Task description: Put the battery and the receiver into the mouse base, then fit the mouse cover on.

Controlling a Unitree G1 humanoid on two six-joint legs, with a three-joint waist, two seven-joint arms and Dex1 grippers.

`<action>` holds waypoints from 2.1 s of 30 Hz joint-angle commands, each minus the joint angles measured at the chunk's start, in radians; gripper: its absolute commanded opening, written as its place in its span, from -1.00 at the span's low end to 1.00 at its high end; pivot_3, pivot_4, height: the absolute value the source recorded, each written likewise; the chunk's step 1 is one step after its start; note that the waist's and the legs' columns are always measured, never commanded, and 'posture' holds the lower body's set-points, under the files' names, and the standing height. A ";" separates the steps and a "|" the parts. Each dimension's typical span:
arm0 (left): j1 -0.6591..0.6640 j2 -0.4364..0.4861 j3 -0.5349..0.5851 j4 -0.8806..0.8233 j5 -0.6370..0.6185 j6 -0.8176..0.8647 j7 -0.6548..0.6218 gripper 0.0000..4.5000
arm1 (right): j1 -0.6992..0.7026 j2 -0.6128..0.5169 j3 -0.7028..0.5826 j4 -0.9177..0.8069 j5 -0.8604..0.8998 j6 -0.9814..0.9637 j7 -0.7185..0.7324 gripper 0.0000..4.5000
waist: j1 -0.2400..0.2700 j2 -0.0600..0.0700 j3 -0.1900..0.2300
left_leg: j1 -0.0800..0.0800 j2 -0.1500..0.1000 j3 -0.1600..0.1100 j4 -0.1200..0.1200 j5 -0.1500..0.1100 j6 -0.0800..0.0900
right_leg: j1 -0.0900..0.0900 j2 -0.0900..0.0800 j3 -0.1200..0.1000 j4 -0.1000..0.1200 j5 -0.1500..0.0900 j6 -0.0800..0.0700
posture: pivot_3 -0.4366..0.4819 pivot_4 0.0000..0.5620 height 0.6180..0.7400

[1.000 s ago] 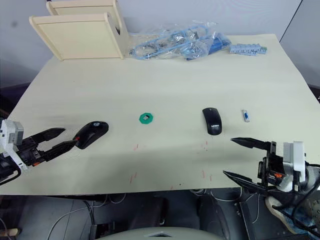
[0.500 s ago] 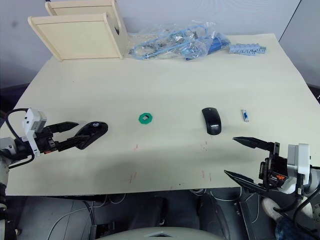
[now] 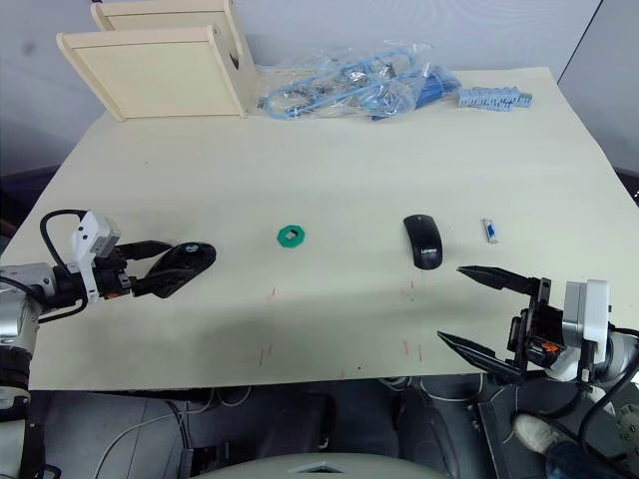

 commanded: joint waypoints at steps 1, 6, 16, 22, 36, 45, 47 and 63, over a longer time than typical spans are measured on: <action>-0.028 0.007 -0.007 0.012 0.018 -0.028 -0.001 0.96 | -0.003 -0.010 -0.010 -0.043 0.019 -0.001 -0.004 1.00 | 0.000 0.000 0.000 | 0.000 0.000 0.000 0.000 0.000 0.000 | 0.000 0.000 0.000 0.000 0.000 0.000 | -0.05 -0.47 1.00; -0.042 0.008 -0.027 0.037 0.044 -0.051 -0.003 0.96 | -0.006 -0.012 -0.007 -0.045 0.016 0.003 -0.009 1.00 | 0.000 0.000 0.000 | 0.000 0.000 0.000 0.000 0.000 0.000 | 0.000 0.000 0.000 0.000 0.000 0.000 | -0.05 -0.47 1.00; -0.044 0.002 -0.044 0.043 0.060 -0.066 0.003 0.96 | -0.013 -0.019 -0.002 -0.044 0.016 0.007 -0.013 1.00 | 0.000 0.000 0.000 | 0.000 0.000 0.000 0.000 0.000 0.000 | 0.000 0.000 0.000 0.000 0.000 0.000 | -0.05 -0.47 1.00; -0.046 0.000 -0.047 0.056 0.071 -0.082 0.004 0.96 | -0.010 -0.019 -0.004 -0.042 0.014 0.005 -0.010 1.00 | 0.000 0.000 0.000 | 0.000 0.000 0.000 0.000 0.000 0.000 | 0.000 0.000 0.000 0.000 0.000 0.000 | -0.05 -0.47 1.00; -0.048 -0.012 -0.037 0.067 0.065 -0.094 0.007 0.96 | -0.008 -0.014 -0.001 -0.035 0.007 -0.002 0.000 1.00 | 0.000 0.000 0.000 | 0.000 0.000 0.000 0.000 0.000 0.000 | 0.000 0.000 0.000 0.000 0.000 0.000 | -0.05 -0.47 1.00; -0.045 -0.011 -0.029 0.066 0.059 -0.088 0.014 0.96 | -0.006 -0.013 0.000 -0.031 0.004 -0.007 0.003 1.00 | 0.000 0.000 0.000 | 0.000 0.000 0.000 0.000 0.000 0.000 | 0.000 0.000 0.000 0.000 0.000 0.000 | -0.05 -0.47 1.00; -0.051 -0.010 -0.027 0.069 0.059 -0.087 0.017 0.96 | -0.009 -0.012 0.003 -0.028 0.001 -0.009 0.004 1.00 | 0.000 0.000 0.000 | 0.000 0.000 0.000 0.000 0.000 0.000 | 0.000 0.000 0.000 0.000 0.000 0.000 | -0.05 -0.47 1.00; -0.052 -0.008 -0.030 0.059 0.044 -0.083 0.004 0.30 | -0.014 -0.009 0.012 -0.011 -0.008 -0.018 0.011 1.00 | 0.000 0.000 0.000 | 0.000 0.000 0.000 0.000 0.000 0.000 | 0.000 0.000 0.000 0.001 0.000 0.000 | -0.05 -0.47 1.00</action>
